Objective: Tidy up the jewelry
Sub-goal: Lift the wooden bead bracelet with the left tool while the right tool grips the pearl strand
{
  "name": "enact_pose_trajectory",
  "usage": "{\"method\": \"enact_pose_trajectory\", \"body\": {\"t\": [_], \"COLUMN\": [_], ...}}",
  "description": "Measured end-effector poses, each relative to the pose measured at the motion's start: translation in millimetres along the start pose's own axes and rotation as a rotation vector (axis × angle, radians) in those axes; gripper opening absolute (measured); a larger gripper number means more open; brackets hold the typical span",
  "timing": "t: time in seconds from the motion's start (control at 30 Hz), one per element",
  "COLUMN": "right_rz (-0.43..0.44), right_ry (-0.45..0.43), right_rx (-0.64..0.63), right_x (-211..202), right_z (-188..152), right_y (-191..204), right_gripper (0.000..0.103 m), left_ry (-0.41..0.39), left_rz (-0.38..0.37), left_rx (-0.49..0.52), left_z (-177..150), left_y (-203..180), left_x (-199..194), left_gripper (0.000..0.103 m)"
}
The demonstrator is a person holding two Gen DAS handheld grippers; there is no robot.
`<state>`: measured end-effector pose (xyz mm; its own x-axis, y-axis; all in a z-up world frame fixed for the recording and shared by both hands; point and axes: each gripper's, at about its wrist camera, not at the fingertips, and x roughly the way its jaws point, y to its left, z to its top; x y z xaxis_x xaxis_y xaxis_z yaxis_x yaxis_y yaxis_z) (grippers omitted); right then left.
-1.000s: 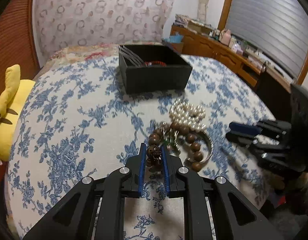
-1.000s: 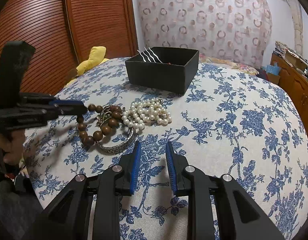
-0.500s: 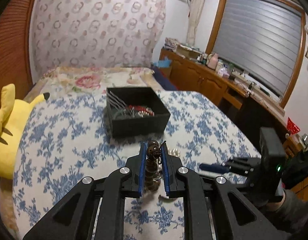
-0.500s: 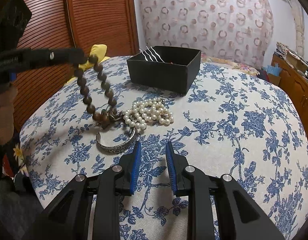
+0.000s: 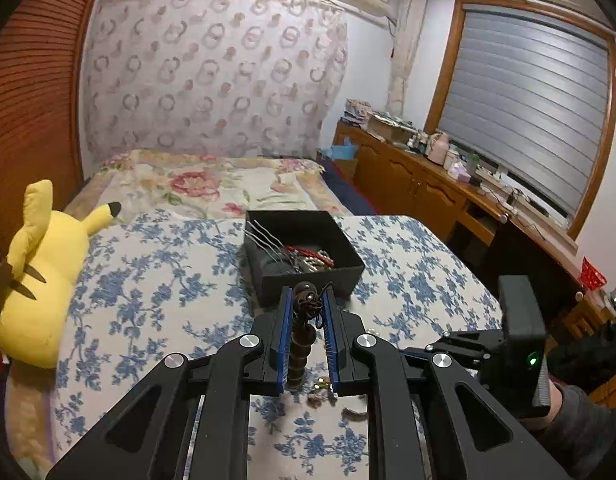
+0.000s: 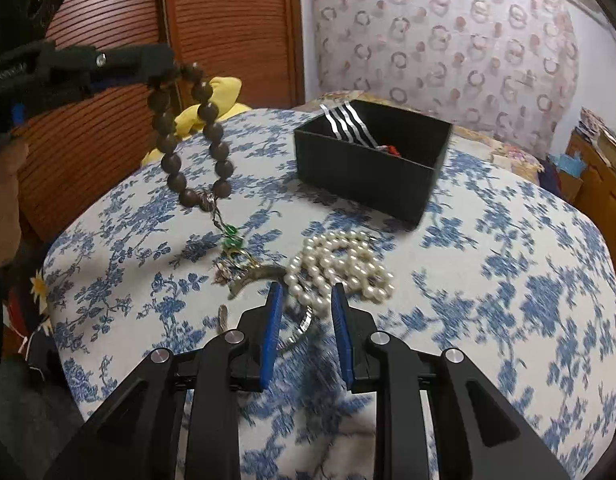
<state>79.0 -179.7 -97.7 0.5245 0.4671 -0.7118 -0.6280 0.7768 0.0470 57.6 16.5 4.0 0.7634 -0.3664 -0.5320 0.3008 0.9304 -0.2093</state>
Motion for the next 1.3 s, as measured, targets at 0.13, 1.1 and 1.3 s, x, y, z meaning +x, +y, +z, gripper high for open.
{"method": "enact_pose_trajectory", "body": {"t": [0.13, 1.1, 1.3], "right_rz": [-0.001, -0.038, -0.049], "right_ry": [0.021, -0.190, -0.249], "right_rx": [-0.025, -0.062, -0.066], "right_x": [10.6, -60.6, -80.0], "right_z": [6.2, 84.5, 105.9], "right_y": [4.7, -32.6, -44.5], "right_gripper": [0.028, 0.008, 0.008], "left_ry": [-0.011, -0.068, -0.083], "left_rz": [0.009, 0.014, -0.010], "left_rx": [-0.003, 0.033, 0.038], "left_z": [3.0, 43.3, 63.1], "left_y": [4.4, 5.9, 3.0], "left_x": [-4.0, 2.4, 15.0], "left_gripper": [0.013, 0.014, 0.014]}}
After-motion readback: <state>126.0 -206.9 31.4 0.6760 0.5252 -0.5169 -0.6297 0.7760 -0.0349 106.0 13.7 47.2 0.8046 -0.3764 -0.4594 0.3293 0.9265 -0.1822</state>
